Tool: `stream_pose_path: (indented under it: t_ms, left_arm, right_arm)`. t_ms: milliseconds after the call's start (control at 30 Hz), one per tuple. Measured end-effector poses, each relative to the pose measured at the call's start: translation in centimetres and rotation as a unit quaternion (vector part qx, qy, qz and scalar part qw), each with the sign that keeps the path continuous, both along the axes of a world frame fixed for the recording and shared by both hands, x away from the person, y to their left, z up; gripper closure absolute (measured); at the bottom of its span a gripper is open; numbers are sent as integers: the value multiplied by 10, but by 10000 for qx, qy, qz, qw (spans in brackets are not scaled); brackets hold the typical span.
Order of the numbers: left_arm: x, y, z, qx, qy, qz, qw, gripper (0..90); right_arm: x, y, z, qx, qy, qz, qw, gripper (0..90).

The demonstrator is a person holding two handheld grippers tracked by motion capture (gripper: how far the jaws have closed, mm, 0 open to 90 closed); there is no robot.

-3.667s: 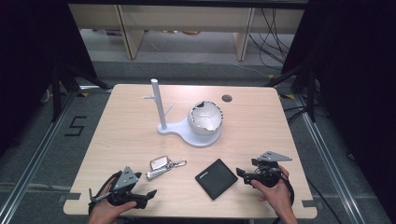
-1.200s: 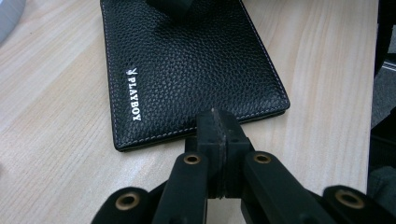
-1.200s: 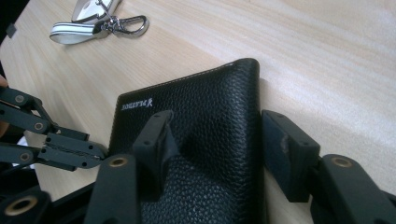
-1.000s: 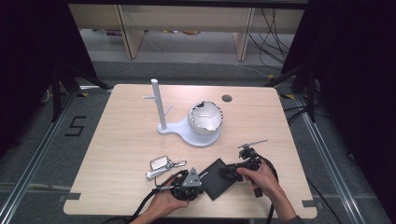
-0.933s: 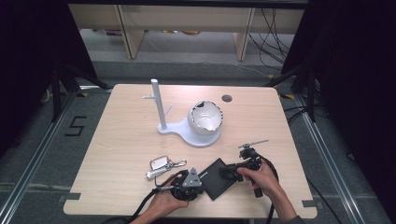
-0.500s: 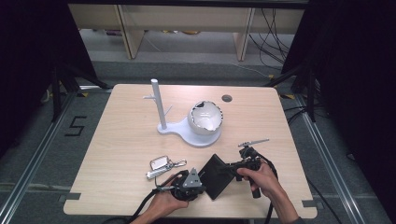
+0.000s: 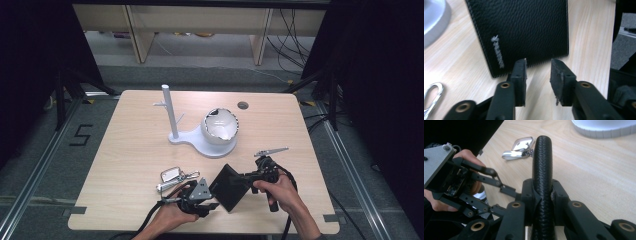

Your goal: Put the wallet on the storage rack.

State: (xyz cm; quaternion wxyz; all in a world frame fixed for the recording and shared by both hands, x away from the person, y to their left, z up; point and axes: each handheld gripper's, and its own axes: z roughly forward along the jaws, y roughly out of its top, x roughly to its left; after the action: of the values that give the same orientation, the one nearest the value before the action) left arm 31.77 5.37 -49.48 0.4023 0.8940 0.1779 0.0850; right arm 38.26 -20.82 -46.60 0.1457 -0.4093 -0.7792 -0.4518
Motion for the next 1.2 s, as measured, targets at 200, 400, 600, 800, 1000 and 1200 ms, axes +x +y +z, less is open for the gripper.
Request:
stream_pose_path:
  t_ms: [200,400,600,800,1000,1200]
  left_arm:
    - [-10,19,8,-45,80,206,9997,471]
    - [-18,40,13,31,121,491,9987,376]
    - [-17,73,14,-38,164,894,9958,348]
    - [-21,90,15,-183,141,1171,9928,337]
    - [-21,108,12,-53,107,1369,9905,320]
    - [-21,123,7,-117,89,1617,9867,306]
  right_arm:
    - [1,-5,12,144,-194,-37,9997,770]
    - [11,-13,25,104,-423,-160,9989,769]
    - [21,-21,43,81,-507,-327,9981,770]
    - [30,-25,55,40,-588,-486,9971,770]
    - [41,-26,67,61,-519,-586,9969,770]
    - [56,-28,78,-3,-666,-755,9949,770]
